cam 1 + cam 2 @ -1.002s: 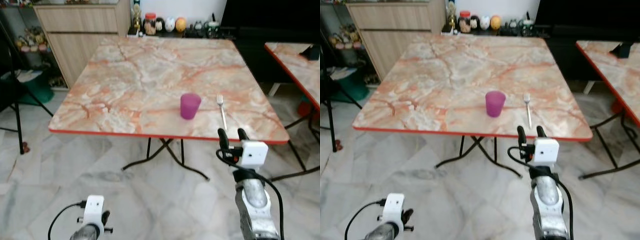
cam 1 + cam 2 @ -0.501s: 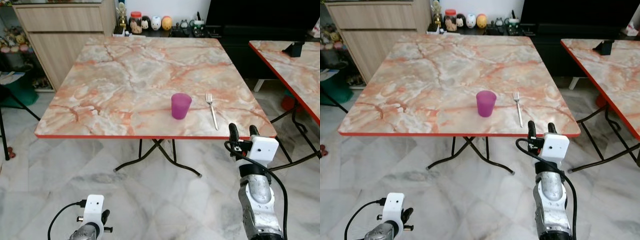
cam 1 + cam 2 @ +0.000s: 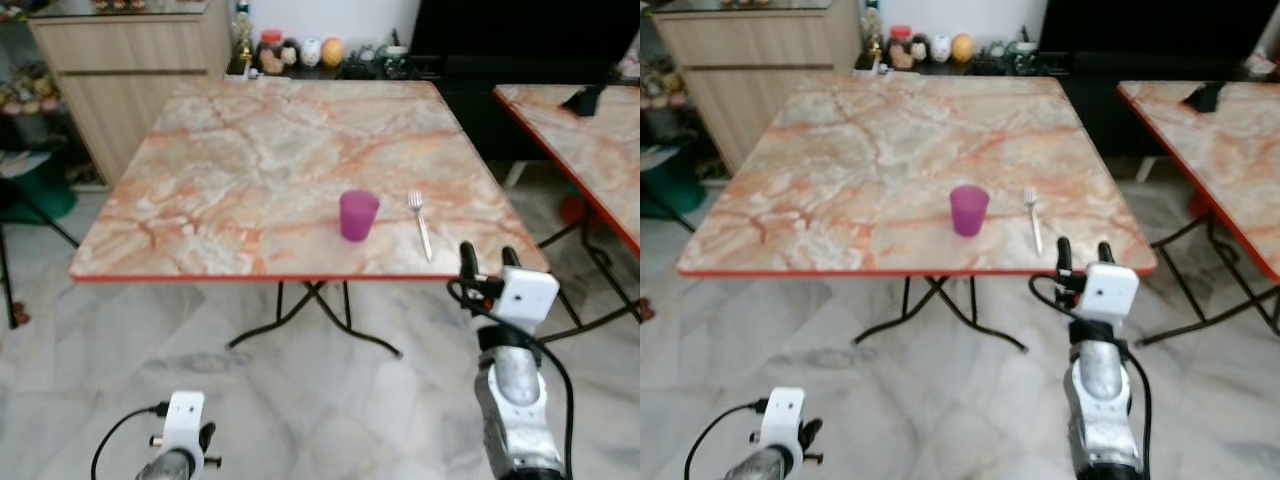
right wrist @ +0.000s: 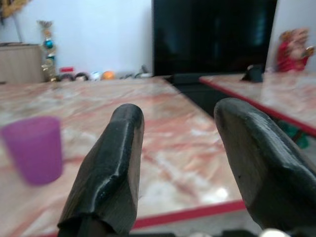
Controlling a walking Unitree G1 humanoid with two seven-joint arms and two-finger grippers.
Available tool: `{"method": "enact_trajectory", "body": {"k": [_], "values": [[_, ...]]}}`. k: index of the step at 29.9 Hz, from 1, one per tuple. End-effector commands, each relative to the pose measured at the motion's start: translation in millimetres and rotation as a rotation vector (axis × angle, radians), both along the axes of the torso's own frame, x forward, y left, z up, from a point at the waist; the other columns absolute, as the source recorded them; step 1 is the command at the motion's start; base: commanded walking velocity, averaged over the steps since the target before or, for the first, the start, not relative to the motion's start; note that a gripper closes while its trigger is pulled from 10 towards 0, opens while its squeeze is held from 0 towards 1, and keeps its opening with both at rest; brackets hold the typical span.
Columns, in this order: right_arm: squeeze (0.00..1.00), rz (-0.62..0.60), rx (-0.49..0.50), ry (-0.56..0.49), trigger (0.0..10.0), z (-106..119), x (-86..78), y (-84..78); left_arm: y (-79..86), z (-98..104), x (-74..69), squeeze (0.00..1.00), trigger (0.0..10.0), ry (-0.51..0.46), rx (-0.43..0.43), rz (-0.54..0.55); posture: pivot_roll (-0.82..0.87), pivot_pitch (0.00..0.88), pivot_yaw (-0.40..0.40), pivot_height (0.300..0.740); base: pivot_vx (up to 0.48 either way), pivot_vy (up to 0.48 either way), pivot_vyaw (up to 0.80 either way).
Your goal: Setting the table
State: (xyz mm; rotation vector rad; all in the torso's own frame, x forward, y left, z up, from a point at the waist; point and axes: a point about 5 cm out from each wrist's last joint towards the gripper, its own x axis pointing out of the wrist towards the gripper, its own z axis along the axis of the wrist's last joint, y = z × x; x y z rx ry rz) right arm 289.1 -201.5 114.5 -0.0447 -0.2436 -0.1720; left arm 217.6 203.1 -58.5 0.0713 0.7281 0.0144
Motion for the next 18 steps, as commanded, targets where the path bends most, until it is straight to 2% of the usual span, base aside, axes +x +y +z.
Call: {"method": "enact_trajectory", "body": {"k": [1, 16, 18], "values": [[0.00, 0.007, -0.001, -0.024, 10.0, 4.8, 0.6, 4.3, 3.4, -1.4, -2.9, 0.00, 10.0, 0.013, 0.007, 0.011, 0.04, 0.000, -0.038, 0.724, 0.315, 0.000, 0.00], [0.00, 0.003, 0.016, -0.030, 10.0, 6.8, 0.5, 4.5, 4.4, -1.3, -3.2, 0.00, 10.0, 0.009, 0.006, 0.022, 0.04, 0.000, -0.038, 0.724, 0.319, 0.000, 0.00], [0.00, -0.001, 0.018, -0.040, 10.0, 9.4, 0.2, 4.1, 5.8, -1.6, -4.1, 0.00, 10.0, 0.012, 0.015, 0.031, 0.04, 0.000, -0.037, 0.724, 0.000, 0.000, 0.00]]}}
